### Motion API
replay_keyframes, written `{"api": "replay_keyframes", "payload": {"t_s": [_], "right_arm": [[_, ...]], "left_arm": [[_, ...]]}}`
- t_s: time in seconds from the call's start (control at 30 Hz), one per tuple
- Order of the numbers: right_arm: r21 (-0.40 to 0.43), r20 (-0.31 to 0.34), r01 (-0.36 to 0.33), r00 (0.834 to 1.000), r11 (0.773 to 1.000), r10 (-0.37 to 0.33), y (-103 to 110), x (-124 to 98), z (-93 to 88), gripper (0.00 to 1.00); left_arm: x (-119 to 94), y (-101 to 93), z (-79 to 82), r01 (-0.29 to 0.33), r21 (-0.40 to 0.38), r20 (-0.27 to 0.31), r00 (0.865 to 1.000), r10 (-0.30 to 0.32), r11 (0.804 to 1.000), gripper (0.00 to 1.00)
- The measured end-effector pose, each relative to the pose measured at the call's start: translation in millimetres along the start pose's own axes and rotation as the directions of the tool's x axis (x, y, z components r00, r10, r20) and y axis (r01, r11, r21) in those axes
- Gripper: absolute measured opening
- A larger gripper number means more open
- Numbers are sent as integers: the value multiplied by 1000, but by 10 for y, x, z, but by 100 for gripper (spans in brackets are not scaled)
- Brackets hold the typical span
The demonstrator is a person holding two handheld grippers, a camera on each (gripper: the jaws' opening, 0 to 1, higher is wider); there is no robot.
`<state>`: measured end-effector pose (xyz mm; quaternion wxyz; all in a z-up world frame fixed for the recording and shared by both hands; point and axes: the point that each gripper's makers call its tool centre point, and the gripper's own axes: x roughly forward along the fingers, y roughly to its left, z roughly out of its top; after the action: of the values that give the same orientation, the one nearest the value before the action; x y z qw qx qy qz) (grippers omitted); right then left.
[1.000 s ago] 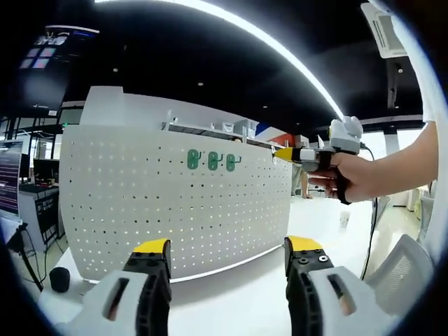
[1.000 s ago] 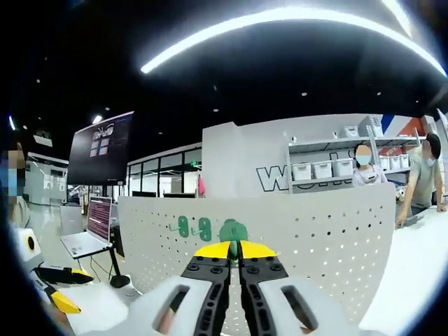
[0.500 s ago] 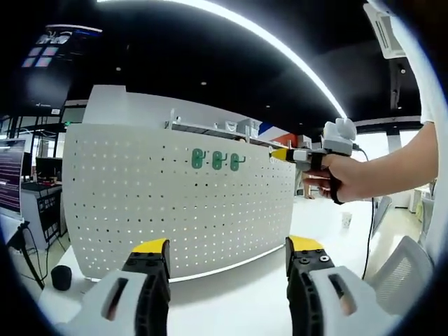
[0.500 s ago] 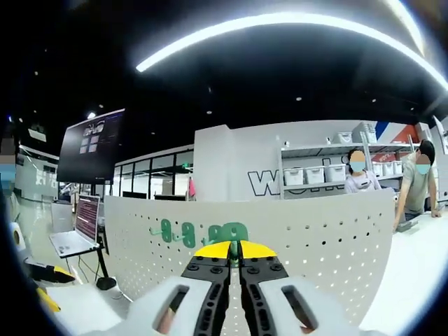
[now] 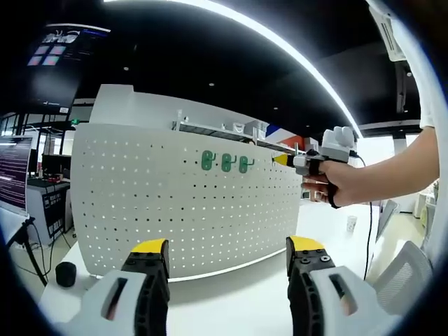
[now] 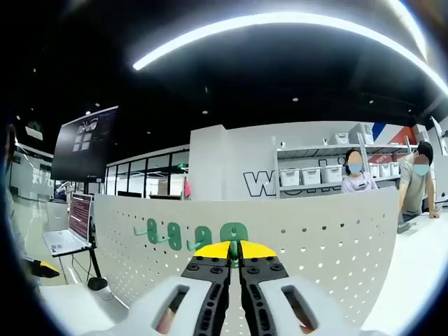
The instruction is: Insert the hook assembly into the mounting plate slot until the hook locks in place.
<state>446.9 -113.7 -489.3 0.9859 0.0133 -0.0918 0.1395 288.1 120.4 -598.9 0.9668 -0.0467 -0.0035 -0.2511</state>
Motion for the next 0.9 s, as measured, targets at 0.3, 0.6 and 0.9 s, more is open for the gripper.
{"api": "replay_keyframes", "payload": {"t_s": [0.3, 0.6, 0.9], "right_arm": [[23, 10, 20, 1000, 1000, -20, -58, 122, -29, 1], [30, 17, 21, 1000, 999, -22, -49, 268, -69, 1], [36, 10, 20, 1000, 999, -20, -77, 353, -132, 1]], "left_arm": [[-51, 61, 37, -21, -5, 3, 1000, 21, 1000, 70], [-118, 120, -8, -45, 5, -18, 999, 45, 999, 70], [-121, 137, -17, -52, 8, -22, 998, 52, 999, 69]]}}
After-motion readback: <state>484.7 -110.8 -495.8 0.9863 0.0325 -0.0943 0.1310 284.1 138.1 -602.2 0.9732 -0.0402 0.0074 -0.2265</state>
